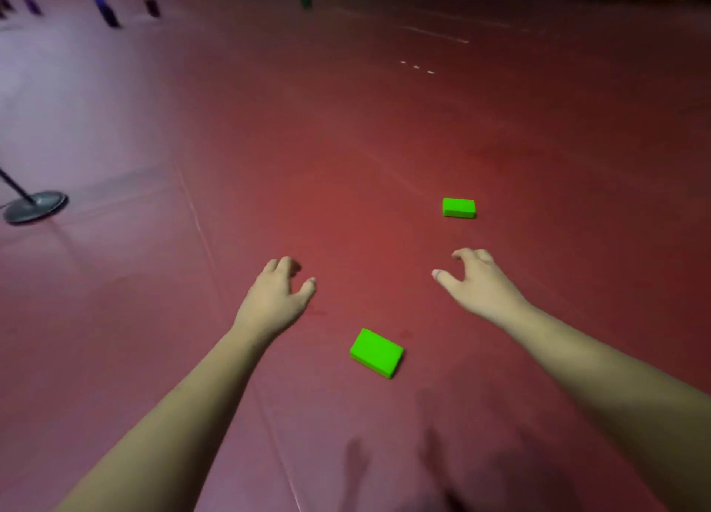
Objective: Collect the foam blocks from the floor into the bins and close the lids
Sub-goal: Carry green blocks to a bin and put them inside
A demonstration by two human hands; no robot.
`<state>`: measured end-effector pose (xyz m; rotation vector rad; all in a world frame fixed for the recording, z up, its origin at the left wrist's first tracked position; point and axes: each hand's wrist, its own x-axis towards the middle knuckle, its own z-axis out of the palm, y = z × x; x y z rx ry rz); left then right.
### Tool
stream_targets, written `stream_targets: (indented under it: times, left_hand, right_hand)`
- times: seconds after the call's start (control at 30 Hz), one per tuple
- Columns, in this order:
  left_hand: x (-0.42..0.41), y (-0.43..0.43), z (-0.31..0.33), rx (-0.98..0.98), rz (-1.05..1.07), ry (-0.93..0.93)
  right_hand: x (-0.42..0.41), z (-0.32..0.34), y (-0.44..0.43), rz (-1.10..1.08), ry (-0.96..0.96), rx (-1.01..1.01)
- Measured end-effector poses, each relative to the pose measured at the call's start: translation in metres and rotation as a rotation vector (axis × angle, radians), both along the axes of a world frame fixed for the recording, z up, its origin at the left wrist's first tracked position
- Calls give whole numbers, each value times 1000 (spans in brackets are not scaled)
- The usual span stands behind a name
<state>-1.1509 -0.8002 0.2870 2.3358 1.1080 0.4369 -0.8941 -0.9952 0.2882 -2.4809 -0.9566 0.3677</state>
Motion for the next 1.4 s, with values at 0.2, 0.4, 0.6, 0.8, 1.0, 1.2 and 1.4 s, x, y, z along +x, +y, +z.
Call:
stream_targets:
  times: [0.2,0.4,0.6,0.8,1.0,1.2,1.4]
  left_hand:
    - [66,58,-22,-34,65,24]
    - [175,146,-79,-105,-37,63]
    - [302,260,-174,-241,-188,146]
    - [388,329,-302,-403,-241,298]
    - [438,345,-480,-518,-223,455]
    - [445,340,-685,-567,-196,630]
    - [422,314,-864,-683,-38,757]
  right_hand:
    - [65,-26,79,111,45,-97]
    - [149,-73,144,48,93,-159]
    - [229,-141,225,-108,176,-251]
    - [285,-252,296,-143,281,-395]
    - [324,-436,324,-90,411,-553]
    - [346,-647,330,-147,578,-609]
    - [323,-847,308,-303,739,-577]
